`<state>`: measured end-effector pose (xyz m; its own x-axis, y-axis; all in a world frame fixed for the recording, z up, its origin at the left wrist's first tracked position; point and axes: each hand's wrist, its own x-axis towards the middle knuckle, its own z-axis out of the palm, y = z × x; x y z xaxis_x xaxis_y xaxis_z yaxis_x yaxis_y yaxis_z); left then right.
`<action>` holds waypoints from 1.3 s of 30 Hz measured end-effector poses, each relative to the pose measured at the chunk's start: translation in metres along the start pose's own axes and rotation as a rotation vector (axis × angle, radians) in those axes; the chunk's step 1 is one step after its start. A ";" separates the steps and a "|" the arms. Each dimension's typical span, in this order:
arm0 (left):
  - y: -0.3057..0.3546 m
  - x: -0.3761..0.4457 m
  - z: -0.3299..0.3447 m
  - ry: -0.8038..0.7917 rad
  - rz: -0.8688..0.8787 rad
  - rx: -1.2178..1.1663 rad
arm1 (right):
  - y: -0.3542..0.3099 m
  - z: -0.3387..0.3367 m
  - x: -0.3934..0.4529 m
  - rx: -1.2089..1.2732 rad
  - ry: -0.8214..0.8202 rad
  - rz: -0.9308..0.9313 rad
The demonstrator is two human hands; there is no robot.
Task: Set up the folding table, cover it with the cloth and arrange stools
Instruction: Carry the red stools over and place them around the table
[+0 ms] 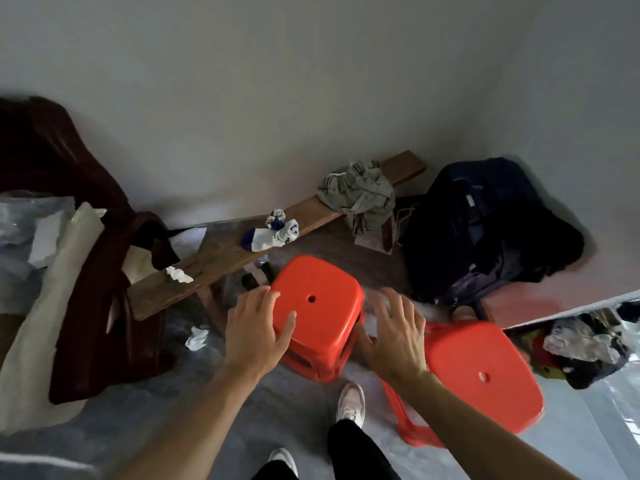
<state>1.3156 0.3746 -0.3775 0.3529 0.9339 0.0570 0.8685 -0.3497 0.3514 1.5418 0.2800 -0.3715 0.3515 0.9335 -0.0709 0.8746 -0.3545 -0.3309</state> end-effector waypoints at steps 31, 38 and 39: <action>-0.173 0.161 0.299 -0.677 0.057 -0.030 | 0.045 0.318 0.148 0.083 -0.463 0.348; -0.165 0.167 0.294 -0.668 0.044 -0.059 | 0.040 0.316 0.162 0.159 -0.534 0.495; -0.165 0.167 0.293 -0.663 0.045 -0.060 | 0.039 0.316 0.163 0.161 -0.535 0.502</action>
<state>1.3336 0.5665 -0.6999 0.5443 0.6680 -0.5075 0.8338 -0.3643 0.4147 1.5279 0.4358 -0.6930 0.4493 0.5751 -0.6837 0.5777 -0.7707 -0.2687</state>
